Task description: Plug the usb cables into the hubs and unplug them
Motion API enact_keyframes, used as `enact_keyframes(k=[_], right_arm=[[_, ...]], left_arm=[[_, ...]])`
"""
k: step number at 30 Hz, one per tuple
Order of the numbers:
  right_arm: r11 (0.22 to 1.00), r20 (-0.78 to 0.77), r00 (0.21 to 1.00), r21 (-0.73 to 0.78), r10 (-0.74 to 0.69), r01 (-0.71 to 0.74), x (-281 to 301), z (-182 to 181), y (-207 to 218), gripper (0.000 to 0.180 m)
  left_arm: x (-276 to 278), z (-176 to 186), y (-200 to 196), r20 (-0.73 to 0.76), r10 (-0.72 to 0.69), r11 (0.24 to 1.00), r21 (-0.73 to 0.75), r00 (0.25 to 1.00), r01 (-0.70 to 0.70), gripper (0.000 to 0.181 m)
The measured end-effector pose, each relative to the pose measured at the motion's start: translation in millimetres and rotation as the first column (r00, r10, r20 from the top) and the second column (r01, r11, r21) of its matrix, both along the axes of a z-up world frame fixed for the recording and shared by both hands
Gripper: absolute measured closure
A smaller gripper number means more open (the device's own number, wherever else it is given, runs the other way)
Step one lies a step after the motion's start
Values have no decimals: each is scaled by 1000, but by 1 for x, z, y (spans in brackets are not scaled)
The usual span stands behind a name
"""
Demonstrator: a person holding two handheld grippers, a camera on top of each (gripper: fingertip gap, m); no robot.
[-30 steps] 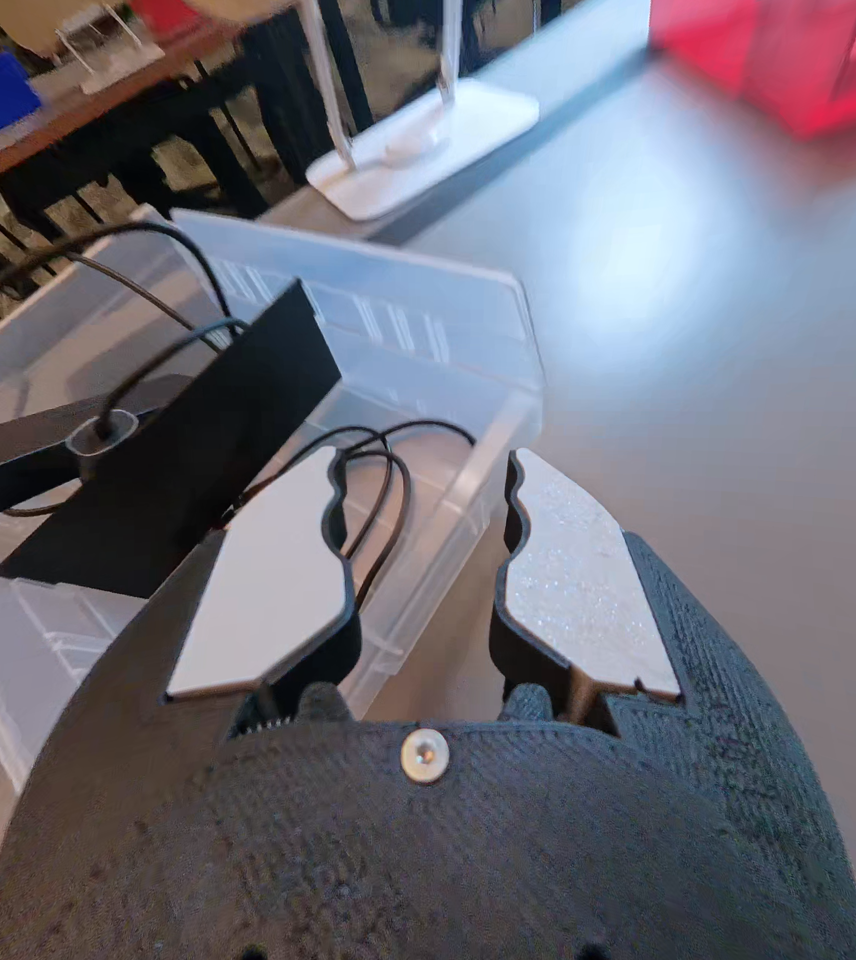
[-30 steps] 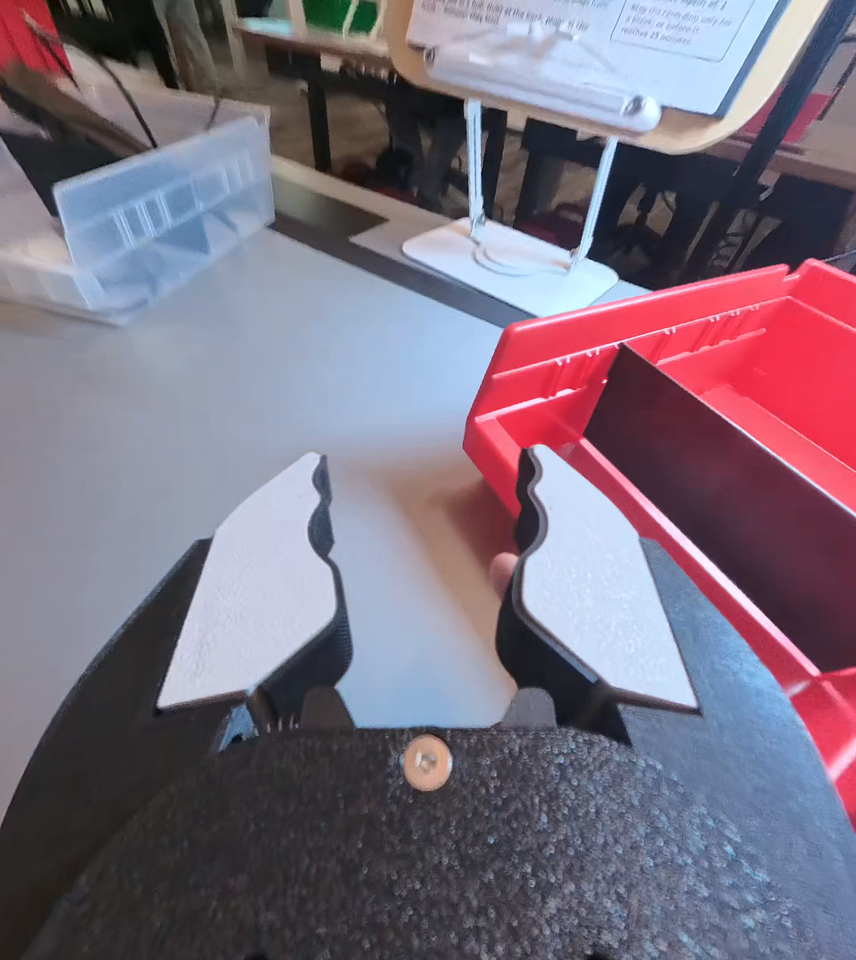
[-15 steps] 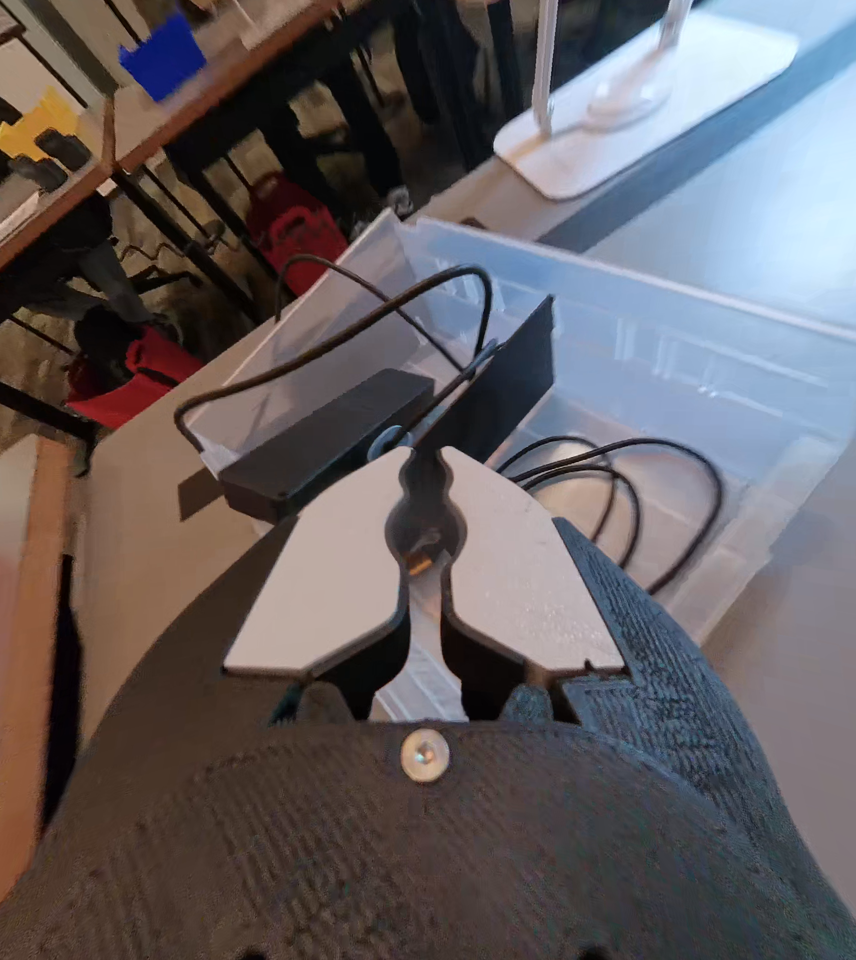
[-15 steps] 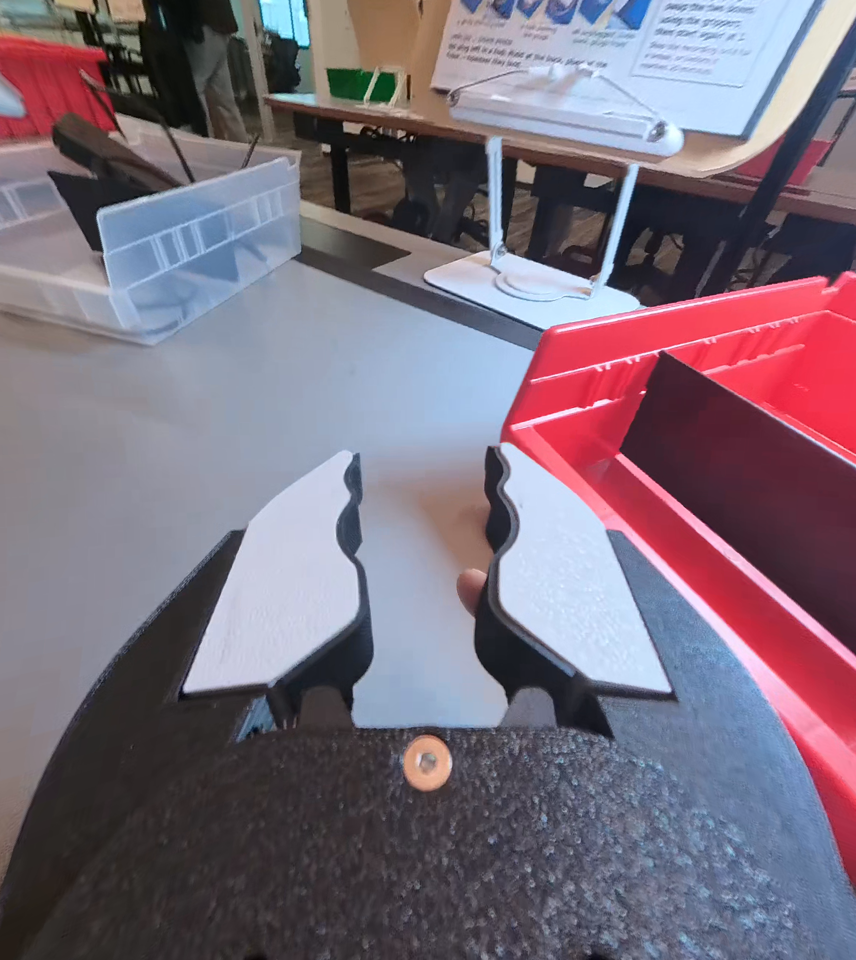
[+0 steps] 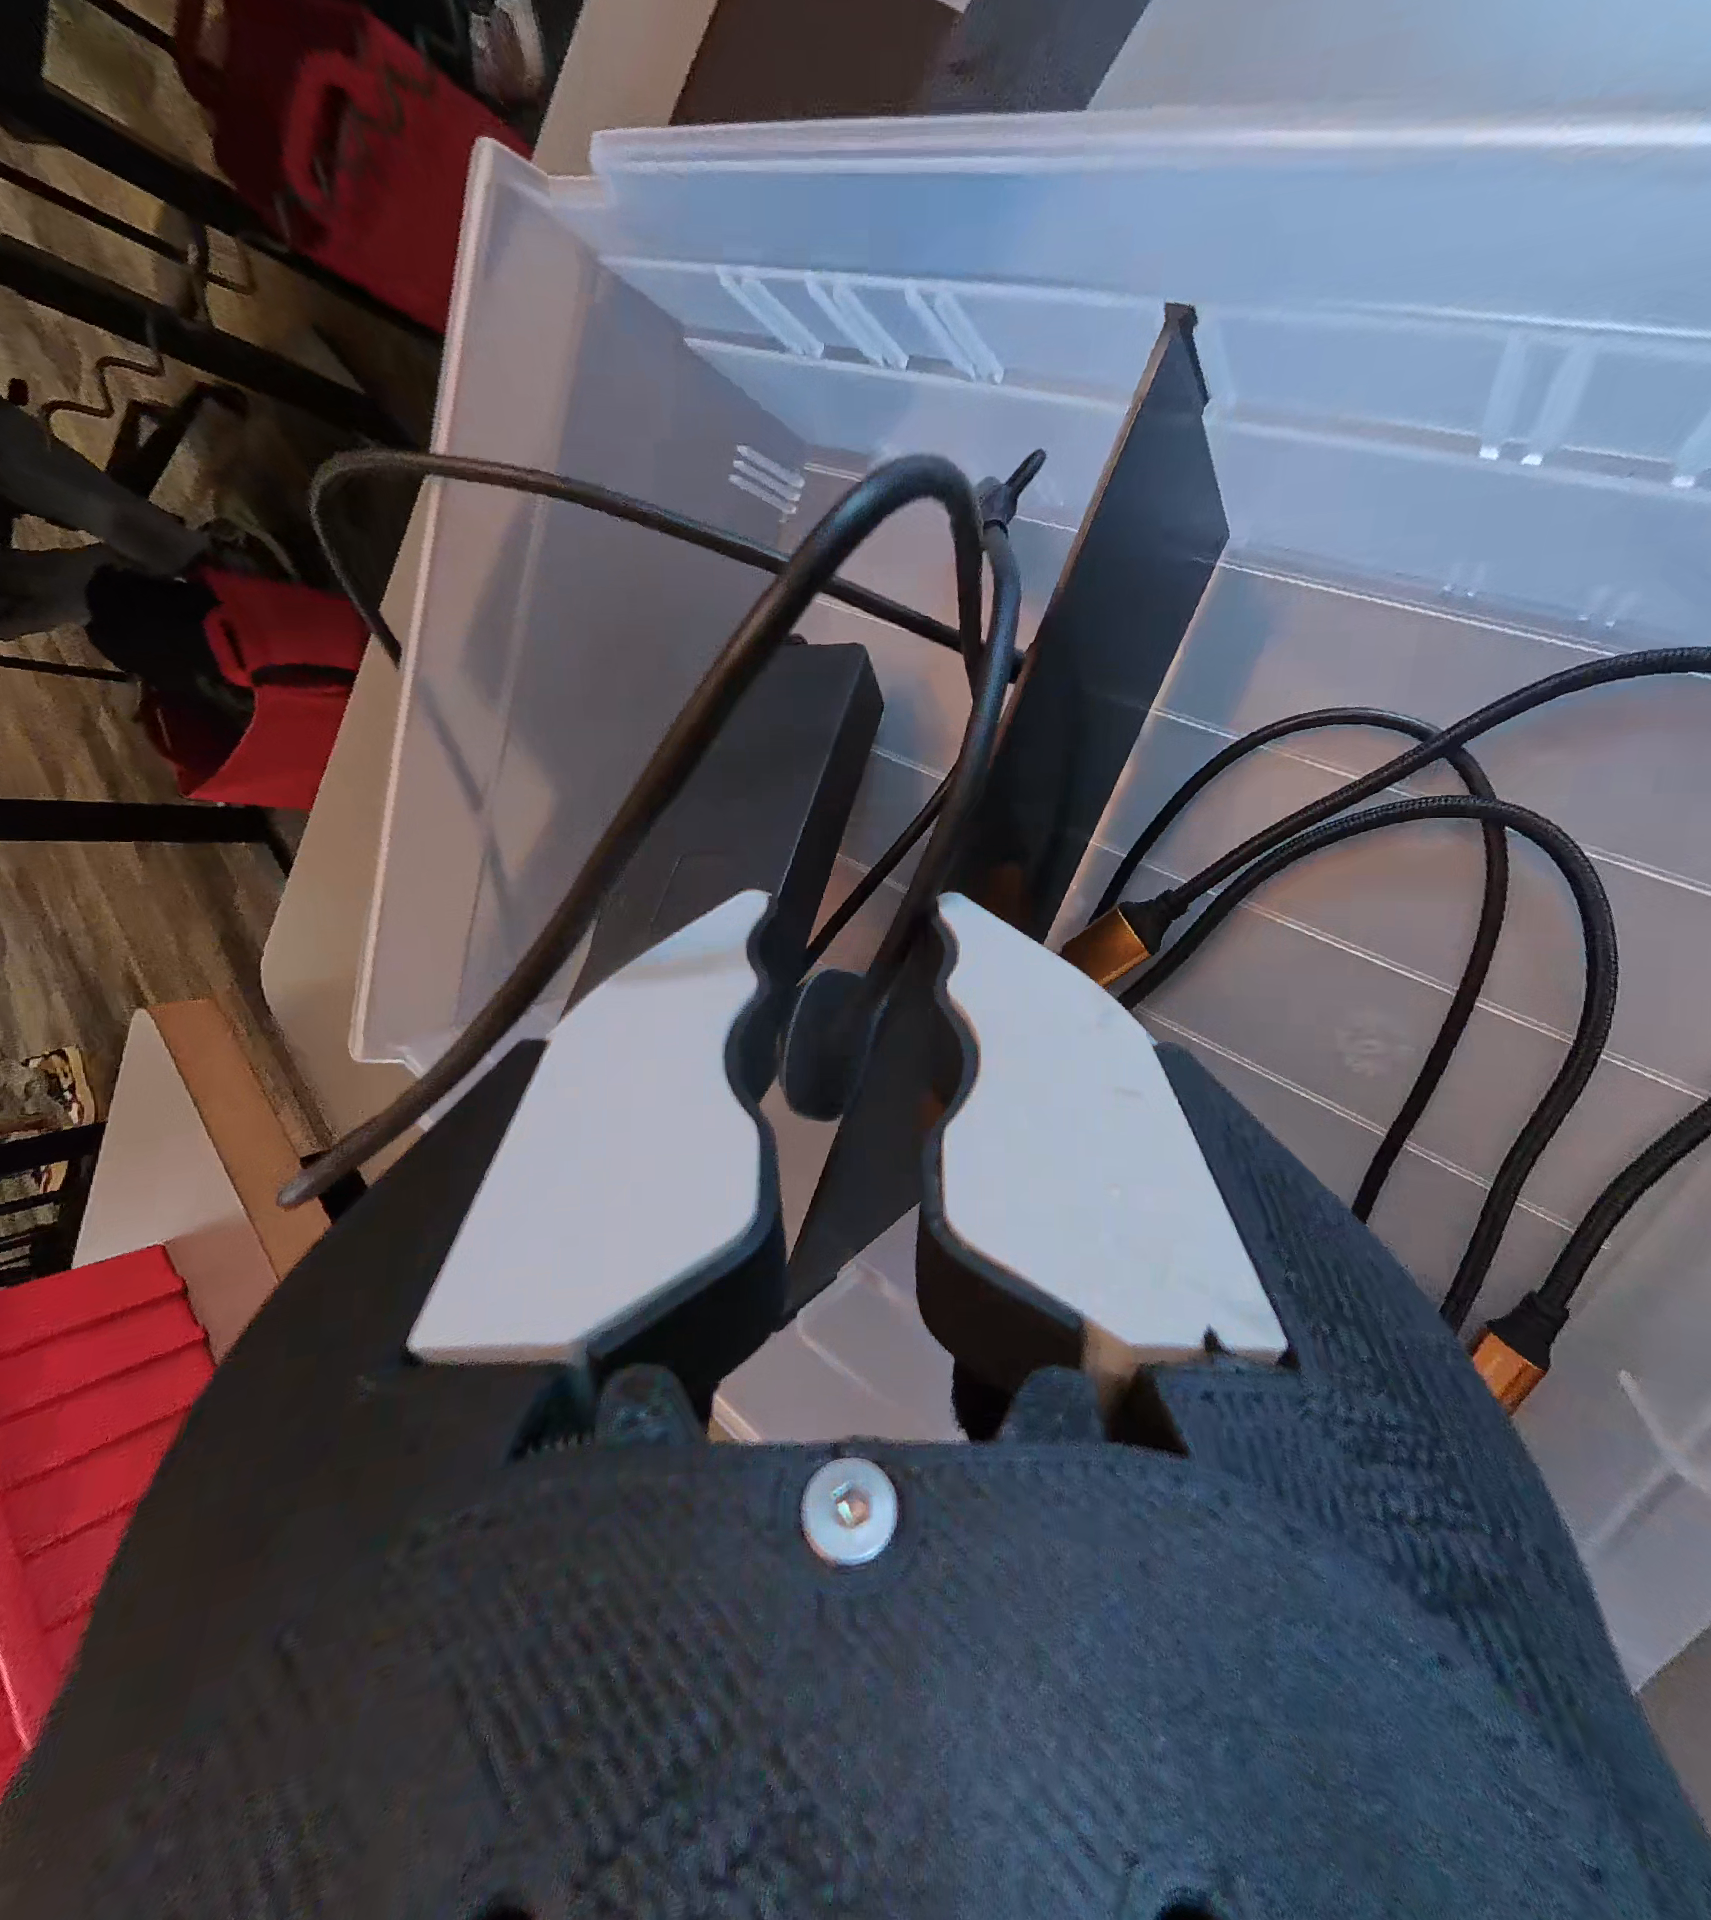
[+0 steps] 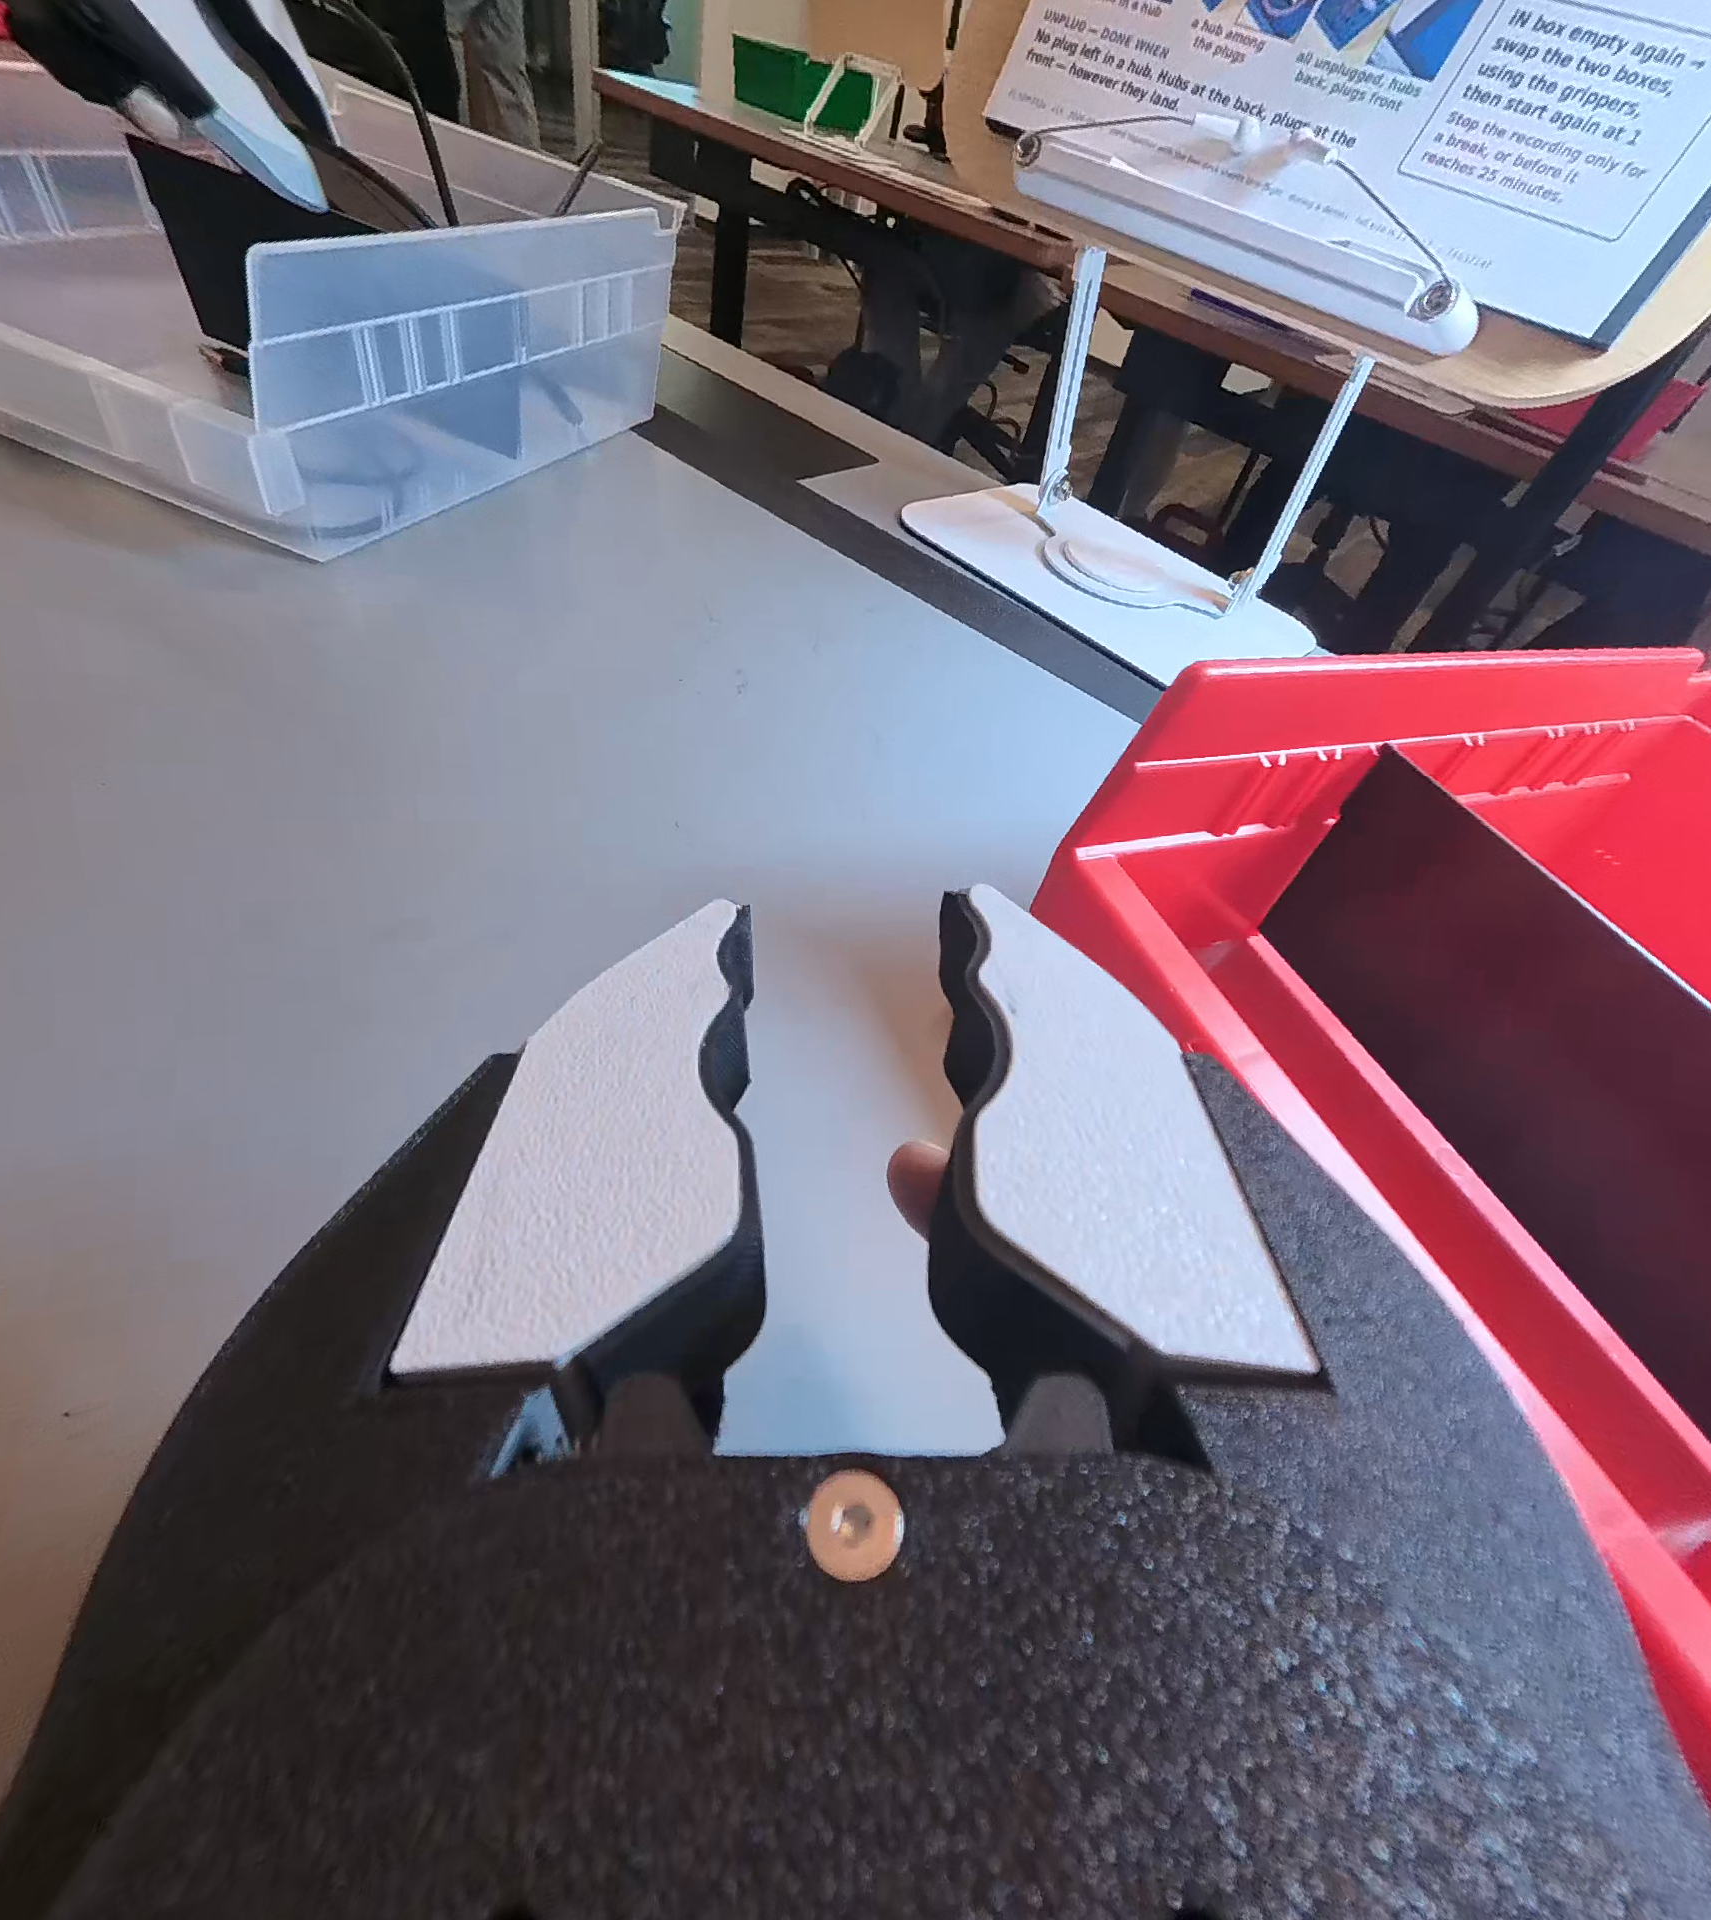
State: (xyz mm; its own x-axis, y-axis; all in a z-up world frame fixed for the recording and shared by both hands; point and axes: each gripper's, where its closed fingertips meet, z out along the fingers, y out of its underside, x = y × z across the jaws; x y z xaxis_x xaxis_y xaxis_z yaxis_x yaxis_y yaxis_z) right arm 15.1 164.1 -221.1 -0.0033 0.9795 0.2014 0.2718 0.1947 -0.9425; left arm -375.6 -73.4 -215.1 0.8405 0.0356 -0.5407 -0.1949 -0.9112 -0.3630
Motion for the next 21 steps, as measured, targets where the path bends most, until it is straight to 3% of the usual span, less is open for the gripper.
enact_keyframes(k=[3,6,11,21], right_arm=[[1000,-5,1000,-9,8,-8,0,1,-1,146],[1000,-11,1000,-15,24,-24,-1,3,-4,148],[998,-4,998,-7,55,-55,-4,2,-11,149],[994,8,994,11,106,-106,-7,0,-24,152]], left_arm=[[2,-1,3,3,-20,999,-33,1000,20,160],[0,0,5,-46,-32,998,-56,998,29,176],[-4,9,5,-111,-31,997,-75,993,23,178],[5,81,-8,-318,5,1000,-22,948,-13,179]])
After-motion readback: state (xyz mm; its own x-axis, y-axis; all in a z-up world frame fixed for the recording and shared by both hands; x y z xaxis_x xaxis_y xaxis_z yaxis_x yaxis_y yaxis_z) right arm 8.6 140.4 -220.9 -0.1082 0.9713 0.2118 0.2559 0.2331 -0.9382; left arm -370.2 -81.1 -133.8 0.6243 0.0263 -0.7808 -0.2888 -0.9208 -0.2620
